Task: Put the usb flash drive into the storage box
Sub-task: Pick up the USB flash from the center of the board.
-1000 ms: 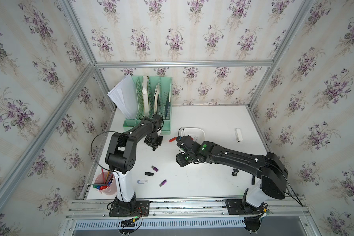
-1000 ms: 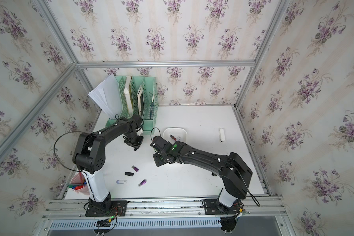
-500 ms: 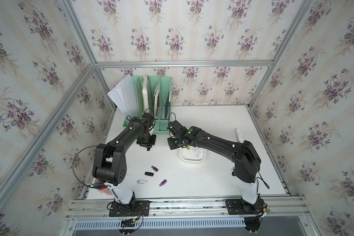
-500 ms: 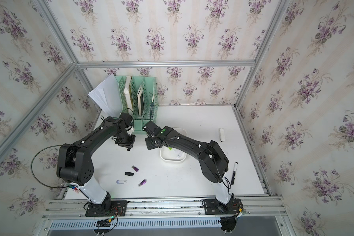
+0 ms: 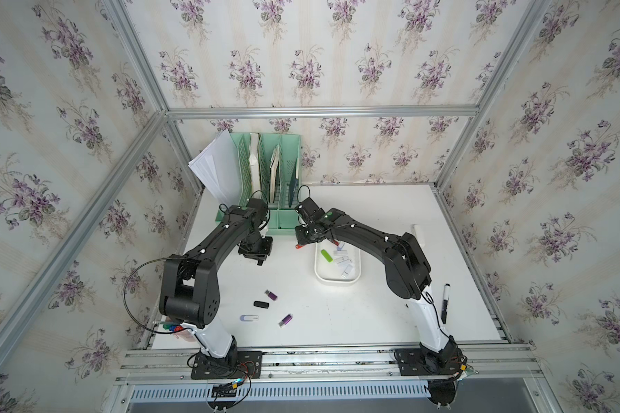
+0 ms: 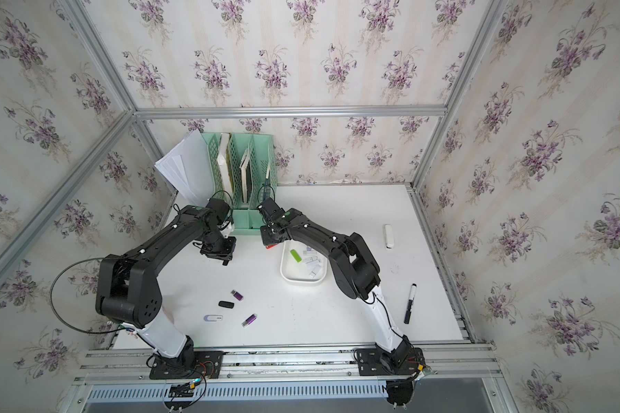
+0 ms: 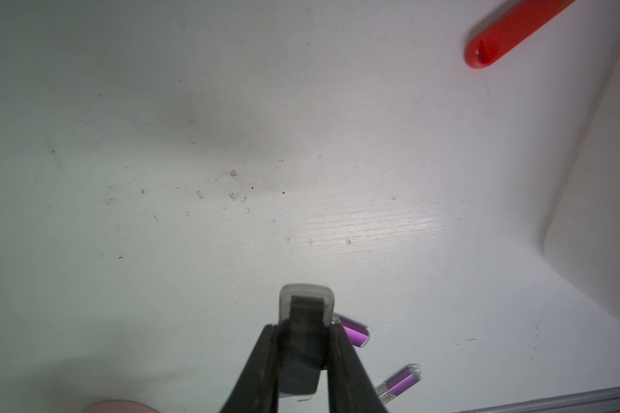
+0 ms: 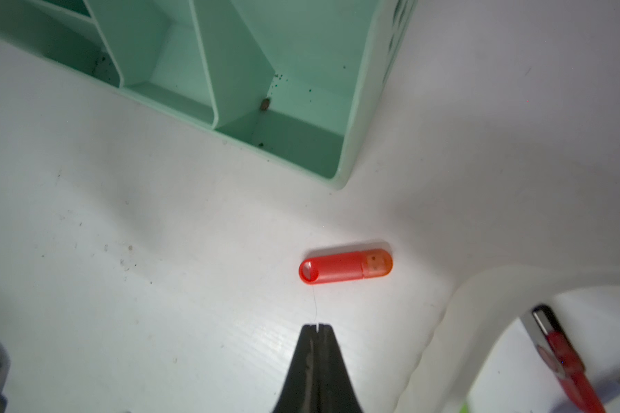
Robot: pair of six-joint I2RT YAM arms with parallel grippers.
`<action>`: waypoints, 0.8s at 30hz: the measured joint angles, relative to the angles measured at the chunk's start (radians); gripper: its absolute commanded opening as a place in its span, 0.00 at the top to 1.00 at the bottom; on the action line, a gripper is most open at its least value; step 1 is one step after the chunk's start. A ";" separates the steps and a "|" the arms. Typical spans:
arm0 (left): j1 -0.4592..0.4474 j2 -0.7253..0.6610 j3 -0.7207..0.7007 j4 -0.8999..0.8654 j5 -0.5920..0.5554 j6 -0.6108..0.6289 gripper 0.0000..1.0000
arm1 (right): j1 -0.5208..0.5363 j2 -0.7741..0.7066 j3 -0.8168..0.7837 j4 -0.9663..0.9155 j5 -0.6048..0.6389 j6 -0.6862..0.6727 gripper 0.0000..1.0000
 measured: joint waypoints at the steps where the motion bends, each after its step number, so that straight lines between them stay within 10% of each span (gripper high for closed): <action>1: 0.000 0.000 -0.001 0.000 0.002 0.000 0.75 | -0.005 0.019 0.019 -0.002 0.000 -0.002 1.00; 24: 0.000 0.014 -0.003 0.008 0.011 0.000 0.75 | -0.058 0.216 0.230 -0.080 -0.008 -0.006 1.00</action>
